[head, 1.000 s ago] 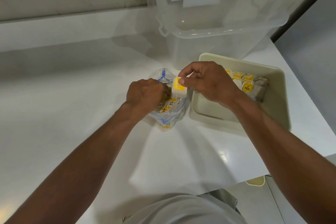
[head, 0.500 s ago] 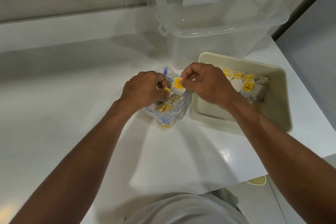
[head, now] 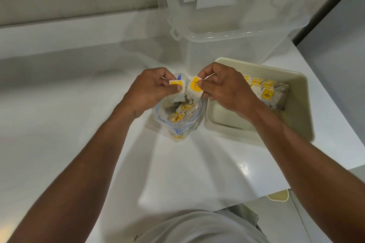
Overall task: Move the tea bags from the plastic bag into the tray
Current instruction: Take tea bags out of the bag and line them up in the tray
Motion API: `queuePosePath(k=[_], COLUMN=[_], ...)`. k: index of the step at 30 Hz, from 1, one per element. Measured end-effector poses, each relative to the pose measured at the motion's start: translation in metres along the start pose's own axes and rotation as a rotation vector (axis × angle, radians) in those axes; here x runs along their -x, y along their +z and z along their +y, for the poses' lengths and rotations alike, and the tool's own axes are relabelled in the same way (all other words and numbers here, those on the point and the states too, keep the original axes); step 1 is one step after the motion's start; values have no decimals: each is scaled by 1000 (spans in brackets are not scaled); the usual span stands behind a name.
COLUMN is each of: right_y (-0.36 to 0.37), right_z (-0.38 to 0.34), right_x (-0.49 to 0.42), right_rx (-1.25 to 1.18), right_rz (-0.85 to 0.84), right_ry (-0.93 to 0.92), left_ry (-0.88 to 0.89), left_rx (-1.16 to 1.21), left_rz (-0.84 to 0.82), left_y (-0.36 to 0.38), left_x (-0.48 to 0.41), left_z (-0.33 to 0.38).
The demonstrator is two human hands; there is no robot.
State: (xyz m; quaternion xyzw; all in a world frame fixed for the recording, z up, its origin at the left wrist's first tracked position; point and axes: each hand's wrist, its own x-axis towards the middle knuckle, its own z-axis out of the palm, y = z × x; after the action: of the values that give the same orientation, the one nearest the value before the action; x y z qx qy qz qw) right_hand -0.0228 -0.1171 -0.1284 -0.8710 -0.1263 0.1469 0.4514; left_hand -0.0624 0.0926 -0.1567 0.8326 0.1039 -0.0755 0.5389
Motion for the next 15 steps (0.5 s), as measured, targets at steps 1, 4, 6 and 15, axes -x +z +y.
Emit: queuePosePath(k=[1, 4, 6, 15], right_y=[-2, -7, -5, -1], right_z=[-1, -8, -10, 0], right_x=[1, 7, 9, 2], right_rx=[-32, -233, -267, -238], right_rz=[-56, -380, -471, -275], right_ry=[3, 76, 91, 71], left_ry=[-10, -28, -44, -106], left_rx=[28, 53, 53, 133], left_rz=[13, 59, 28, -112], left_y=[1, 3, 6, 2], left_x=[0, 0, 1, 7], left_z=[1, 3, 7, 16])
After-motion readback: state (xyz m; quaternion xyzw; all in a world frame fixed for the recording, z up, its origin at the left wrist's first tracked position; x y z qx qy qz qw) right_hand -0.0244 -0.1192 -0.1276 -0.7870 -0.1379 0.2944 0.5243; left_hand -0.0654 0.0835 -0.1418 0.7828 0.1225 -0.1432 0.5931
